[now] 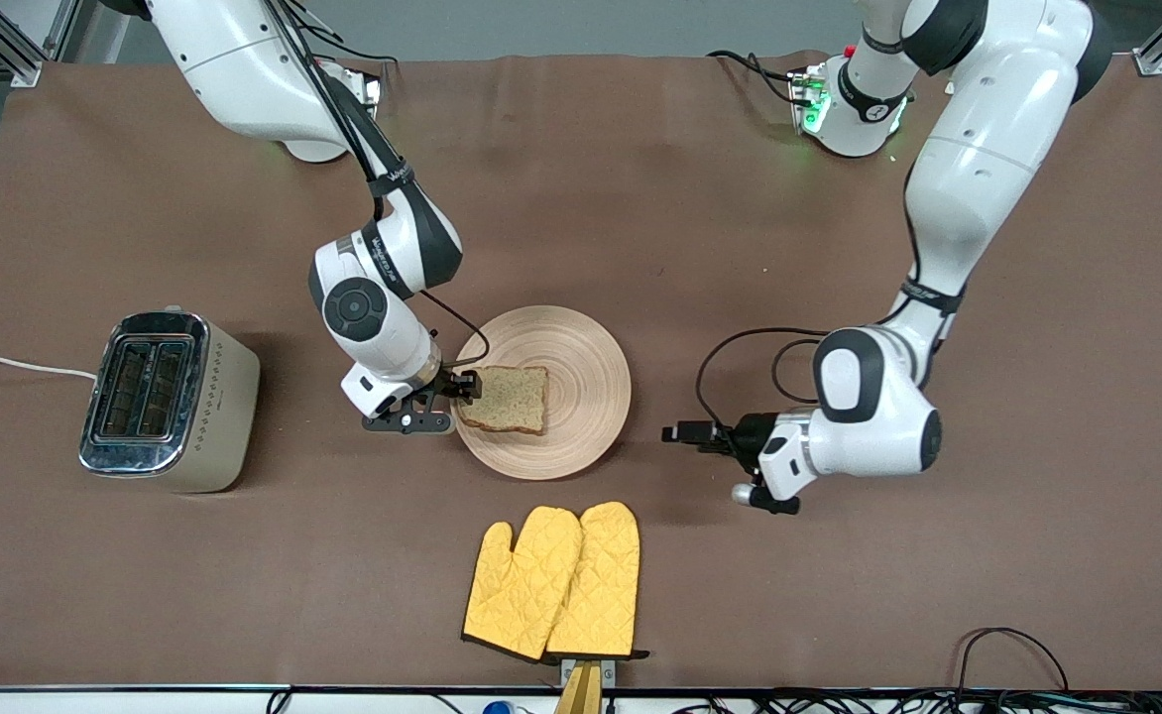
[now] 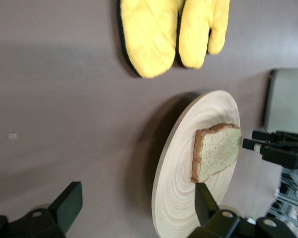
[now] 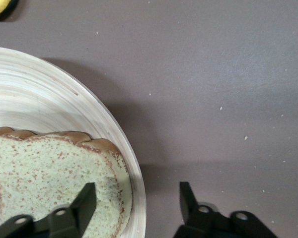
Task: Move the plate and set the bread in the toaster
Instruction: 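Lower the right gripper onto the bread while the left gripper withdraws, then grasp the bread slice with the right gripper and lift it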
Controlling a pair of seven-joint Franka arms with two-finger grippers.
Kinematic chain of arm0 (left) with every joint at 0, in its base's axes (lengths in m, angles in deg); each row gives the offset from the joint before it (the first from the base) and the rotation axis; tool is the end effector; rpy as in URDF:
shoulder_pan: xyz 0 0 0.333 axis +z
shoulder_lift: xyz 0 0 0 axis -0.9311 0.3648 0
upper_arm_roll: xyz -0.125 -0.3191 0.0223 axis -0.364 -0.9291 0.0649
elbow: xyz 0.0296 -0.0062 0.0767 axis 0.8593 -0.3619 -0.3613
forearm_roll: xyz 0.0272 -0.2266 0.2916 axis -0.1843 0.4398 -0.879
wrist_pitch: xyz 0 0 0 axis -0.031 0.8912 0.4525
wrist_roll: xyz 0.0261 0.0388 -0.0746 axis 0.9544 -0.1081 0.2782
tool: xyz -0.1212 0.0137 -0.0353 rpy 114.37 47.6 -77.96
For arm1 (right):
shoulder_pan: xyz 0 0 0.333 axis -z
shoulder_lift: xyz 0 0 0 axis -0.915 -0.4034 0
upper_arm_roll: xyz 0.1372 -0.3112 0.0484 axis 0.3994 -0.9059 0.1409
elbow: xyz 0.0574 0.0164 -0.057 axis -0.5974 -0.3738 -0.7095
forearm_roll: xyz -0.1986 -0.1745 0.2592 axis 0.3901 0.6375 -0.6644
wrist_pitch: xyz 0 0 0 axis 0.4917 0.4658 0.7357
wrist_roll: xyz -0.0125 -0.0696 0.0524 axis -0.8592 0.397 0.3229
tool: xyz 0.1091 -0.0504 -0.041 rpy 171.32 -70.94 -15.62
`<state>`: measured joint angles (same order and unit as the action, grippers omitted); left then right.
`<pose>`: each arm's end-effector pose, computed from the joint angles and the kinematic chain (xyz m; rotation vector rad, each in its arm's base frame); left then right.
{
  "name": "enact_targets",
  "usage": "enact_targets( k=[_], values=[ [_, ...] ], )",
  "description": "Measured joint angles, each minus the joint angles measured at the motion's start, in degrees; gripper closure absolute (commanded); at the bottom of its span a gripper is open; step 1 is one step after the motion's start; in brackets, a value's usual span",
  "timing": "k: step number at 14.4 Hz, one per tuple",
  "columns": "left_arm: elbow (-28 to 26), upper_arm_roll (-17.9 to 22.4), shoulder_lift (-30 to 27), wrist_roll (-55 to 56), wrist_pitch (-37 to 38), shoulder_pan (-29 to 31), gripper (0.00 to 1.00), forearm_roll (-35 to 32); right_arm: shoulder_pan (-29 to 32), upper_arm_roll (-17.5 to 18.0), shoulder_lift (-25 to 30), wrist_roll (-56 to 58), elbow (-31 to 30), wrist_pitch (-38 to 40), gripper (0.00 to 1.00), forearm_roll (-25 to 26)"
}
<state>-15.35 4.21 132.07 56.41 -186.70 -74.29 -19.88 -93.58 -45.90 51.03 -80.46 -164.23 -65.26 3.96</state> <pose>0.6804 -0.2707 0.2618 2.3790 -0.1087 -0.1418 0.5762 0.2985 0.2586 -3.0823 0.0611 -0.0113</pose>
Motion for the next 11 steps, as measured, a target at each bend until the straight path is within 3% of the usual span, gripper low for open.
enact_targets(
  k=[4, 8, 11],
  values=[
    [0.0, 1.2, -5.9, 5.2, 1.1, 1.0, 0.0, -8.0, -0.8, 0.0, -0.4, -1.8, 0.0, -1.4, 0.52, 0.0],
    [0.3, 1.8, -13.1, 6.2, 10.7, 8.4, 0.0, -13.5, -0.9, -0.1, -0.7, -2.3, 0.0, -1.8, 0.63, 0.1],
    [0.5, 1.8, -20.4, 13.6, 18.1, 10.0, 0.0, -20.9, -0.9, -0.1, -0.9, -2.3, 0.0, -2.1, 0.74, 0.1]
  ],
)
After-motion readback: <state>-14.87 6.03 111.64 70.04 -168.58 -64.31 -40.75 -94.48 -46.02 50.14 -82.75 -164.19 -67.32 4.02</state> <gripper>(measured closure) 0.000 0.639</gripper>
